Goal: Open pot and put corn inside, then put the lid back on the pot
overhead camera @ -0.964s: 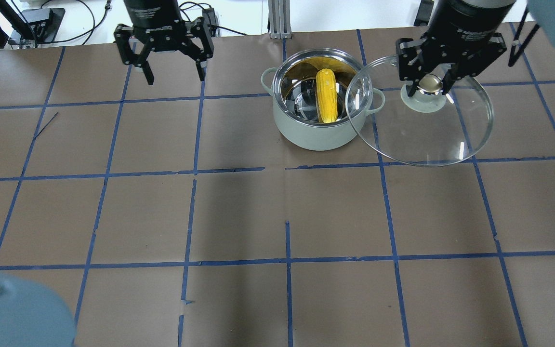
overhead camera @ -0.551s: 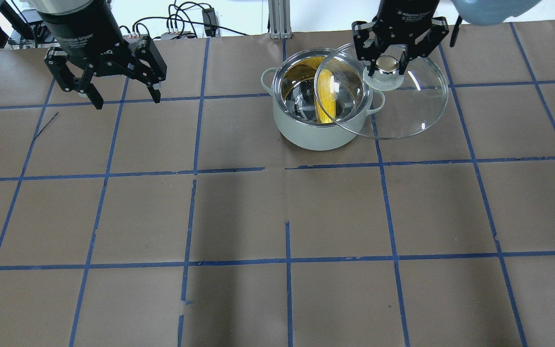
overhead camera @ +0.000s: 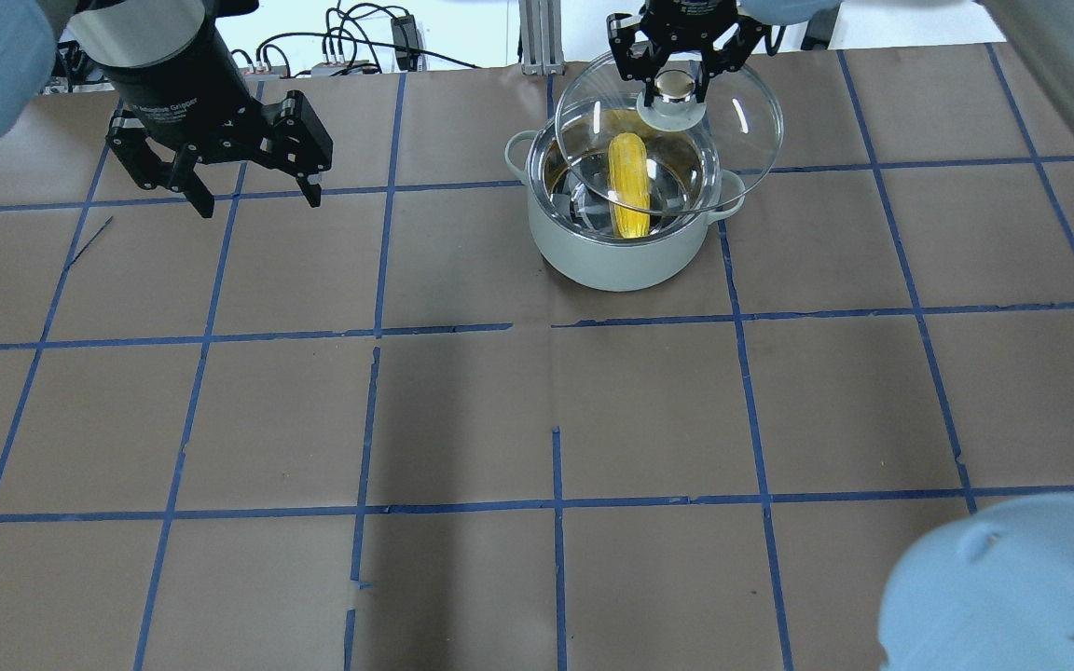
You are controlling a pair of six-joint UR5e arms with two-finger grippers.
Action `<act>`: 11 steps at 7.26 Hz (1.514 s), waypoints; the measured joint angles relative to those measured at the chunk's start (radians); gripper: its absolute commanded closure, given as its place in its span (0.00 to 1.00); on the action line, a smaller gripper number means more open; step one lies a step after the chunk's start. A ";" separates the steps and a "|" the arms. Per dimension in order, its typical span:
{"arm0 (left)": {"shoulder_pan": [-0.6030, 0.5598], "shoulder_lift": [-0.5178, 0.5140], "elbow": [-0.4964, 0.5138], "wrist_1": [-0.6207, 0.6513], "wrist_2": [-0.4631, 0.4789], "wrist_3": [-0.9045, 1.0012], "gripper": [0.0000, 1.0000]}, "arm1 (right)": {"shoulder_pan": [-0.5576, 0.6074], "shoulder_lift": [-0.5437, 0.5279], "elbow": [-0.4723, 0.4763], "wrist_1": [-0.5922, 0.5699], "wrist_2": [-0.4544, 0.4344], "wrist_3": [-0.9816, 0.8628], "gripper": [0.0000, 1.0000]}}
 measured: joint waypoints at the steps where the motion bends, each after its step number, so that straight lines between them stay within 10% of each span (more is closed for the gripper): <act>1: 0.011 0.016 -0.011 0.017 -0.001 0.004 0.00 | 0.009 0.056 -0.045 -0.017 -0.008 0.010 0.82; 11: 0.037 0.044 -0.055 -0.007 -0.013 0.084 0.00 | 0.024 0.171 -0.045 -0.068 -0.001 0.004 0.83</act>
